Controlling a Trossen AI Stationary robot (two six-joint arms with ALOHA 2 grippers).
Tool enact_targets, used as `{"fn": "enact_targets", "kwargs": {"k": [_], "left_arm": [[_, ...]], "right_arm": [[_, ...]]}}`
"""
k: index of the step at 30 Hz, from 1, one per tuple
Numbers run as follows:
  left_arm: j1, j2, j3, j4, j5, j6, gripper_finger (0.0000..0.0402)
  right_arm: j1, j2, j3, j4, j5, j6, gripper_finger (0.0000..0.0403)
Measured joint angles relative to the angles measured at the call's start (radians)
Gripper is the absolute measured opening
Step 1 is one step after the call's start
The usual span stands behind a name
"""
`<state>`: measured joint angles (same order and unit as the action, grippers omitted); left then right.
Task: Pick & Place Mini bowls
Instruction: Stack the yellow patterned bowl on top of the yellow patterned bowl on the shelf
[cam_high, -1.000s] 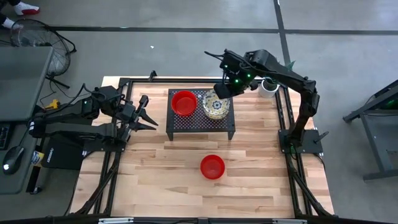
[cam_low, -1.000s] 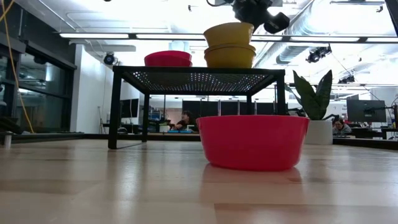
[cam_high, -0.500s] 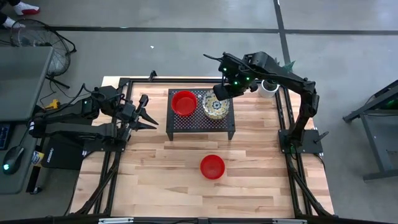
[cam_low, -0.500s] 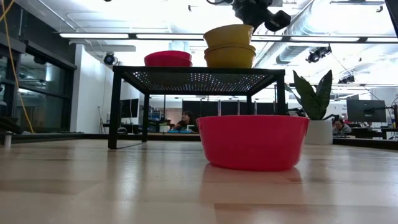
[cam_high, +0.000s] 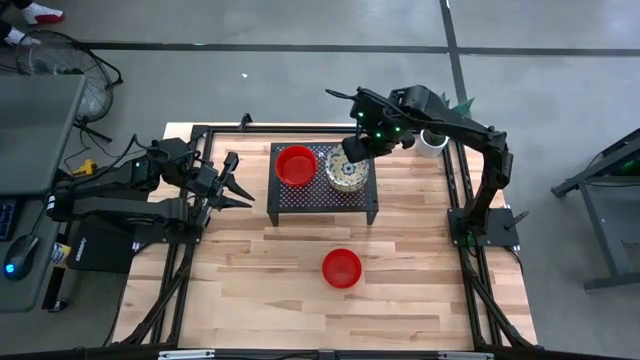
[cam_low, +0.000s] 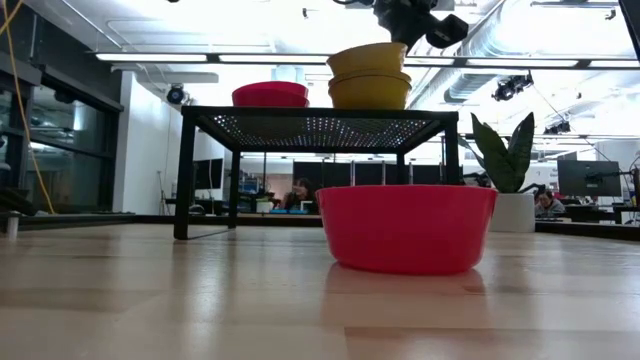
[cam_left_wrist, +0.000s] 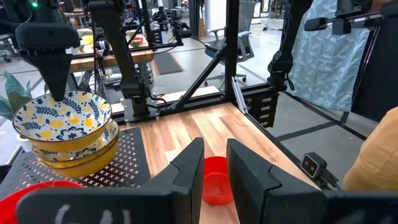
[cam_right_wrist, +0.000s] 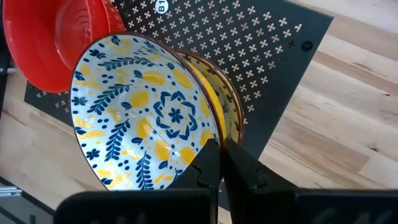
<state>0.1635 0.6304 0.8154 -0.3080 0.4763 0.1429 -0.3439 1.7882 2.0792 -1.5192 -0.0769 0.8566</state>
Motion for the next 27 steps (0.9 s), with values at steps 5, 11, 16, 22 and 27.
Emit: {"fn": "enact_targets", "kwargs": {"k": [5, 11, 16, 22, 27], "left_arm": [[0.0, 0.0, 0.0, 0.0, 0.0, 0.0, 0.0065], [0.0, 0.0, 0.0, 0.0, 0.0, 0.0, 0.0065], [0.0, 0.0, 0.0, 0.0, 0.001, 0.001, 0.0065], [0.0, 0.0, 0.0, 0.001, 0.001, 0.001, 0.0065], [0.0, 0.0, 0.0, 0.001, 0.001, 0.001, 0.0065]], "right_arm": [[0.006, 0.0, 0.0, -0.001, 0.005, 0.013, 0.0], [0.018, 0.0, 0.0, -0.01, 0.028, 0.034, 0.0], [0.021, 0.0, 0.0, -0.009, 0.041, 0.035, 0.0], [0.031, 0.0, 0.0, -0.011, 0.06, 0.034, 0.0], [0.039, 0.0, 0.0, -0.011, 0.077, 0.026, 0.0]]}}
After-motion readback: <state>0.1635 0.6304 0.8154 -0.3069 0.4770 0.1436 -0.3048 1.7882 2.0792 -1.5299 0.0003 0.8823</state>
